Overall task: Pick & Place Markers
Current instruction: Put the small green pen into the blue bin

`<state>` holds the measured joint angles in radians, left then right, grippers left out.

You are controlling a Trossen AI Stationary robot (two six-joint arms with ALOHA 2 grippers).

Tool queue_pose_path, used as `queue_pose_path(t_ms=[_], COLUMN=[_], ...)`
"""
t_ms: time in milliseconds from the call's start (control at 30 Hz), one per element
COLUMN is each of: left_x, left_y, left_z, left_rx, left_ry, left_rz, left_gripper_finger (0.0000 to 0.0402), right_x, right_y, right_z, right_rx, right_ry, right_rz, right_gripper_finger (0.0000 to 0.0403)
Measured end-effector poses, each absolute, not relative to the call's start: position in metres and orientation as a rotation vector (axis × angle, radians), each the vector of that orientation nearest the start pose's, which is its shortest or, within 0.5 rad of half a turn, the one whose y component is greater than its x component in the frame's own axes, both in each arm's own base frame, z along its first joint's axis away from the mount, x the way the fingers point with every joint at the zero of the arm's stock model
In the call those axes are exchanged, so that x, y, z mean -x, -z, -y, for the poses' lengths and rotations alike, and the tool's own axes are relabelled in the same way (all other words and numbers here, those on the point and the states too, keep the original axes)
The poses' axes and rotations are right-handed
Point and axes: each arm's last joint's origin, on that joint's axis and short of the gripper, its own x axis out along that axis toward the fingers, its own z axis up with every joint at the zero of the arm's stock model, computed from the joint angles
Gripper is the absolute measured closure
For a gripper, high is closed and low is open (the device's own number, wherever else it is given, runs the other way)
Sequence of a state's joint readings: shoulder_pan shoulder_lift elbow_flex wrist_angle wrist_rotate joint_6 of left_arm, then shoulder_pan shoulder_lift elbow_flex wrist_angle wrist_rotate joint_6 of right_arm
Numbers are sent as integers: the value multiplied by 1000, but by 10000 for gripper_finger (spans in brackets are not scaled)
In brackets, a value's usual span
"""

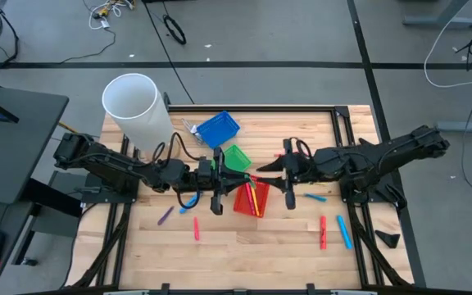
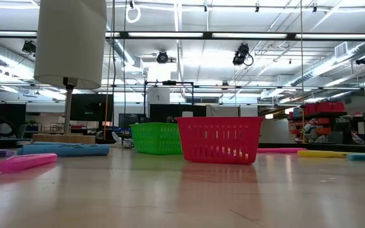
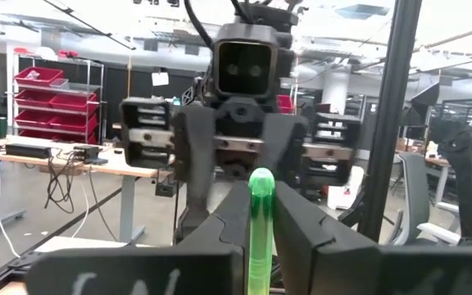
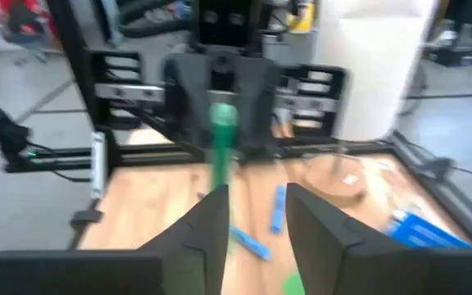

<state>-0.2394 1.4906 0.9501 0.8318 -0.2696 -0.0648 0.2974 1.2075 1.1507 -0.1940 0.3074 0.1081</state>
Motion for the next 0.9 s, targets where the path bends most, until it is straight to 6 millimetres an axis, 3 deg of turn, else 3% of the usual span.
queue_pose_path(t_ms=[433, 633, 900], left_x=[-324, -324, -338], left_y=[-318, -316, -342], left_z=[70, 68, 67], left_rx=[127, 97, -36], left_ry=[-78, -210, -314], left_rz=[267, 245, -15], left_gripper_finger=[365, 367, 367], right_x=[-212, -202, -198], right_y=[-395, -396, -394], right_z=[-49, -44, -43], right_rx=[-42, -23, -15], right_ry=[267, 330, 332], right_rz=[-201, -213, -246], right_gripper_finger=[254, 254, 254])
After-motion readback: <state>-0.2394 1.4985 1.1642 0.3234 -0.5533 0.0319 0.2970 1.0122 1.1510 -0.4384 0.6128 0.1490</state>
